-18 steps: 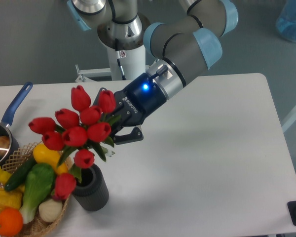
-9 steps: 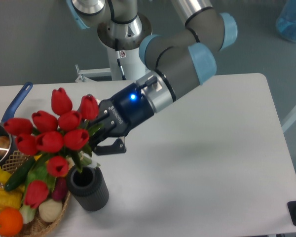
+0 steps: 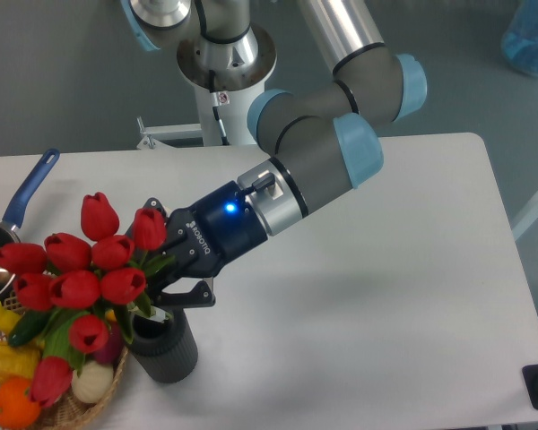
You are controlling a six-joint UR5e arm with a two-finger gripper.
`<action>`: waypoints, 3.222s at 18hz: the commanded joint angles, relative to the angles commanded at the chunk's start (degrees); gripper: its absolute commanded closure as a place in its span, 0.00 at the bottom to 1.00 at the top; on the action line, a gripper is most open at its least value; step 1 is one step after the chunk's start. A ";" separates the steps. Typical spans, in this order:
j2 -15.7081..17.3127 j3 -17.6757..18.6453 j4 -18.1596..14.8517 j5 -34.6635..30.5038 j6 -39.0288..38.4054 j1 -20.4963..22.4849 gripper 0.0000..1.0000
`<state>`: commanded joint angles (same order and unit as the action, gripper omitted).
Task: Insert the flowers into the vase
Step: 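Lower the tulip stems into the black vase opening, then open the gripper to release the tulips and pull back from the vase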
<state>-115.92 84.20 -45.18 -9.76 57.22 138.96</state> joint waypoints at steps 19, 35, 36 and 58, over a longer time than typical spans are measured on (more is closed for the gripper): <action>-4.31 7.29 0.00 1.67 7.82 0.44 0.99; -6.69 12.39 0.00 1.23 18.19 2.37 0.31; -6.60 12.74 0.00 1.14 18.28 2.55 0.00; 7.11 19.87 -0.18 -22.92 18.11 15.90 0.00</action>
<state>-108.82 104.07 -45.35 -32.67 75.32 154.86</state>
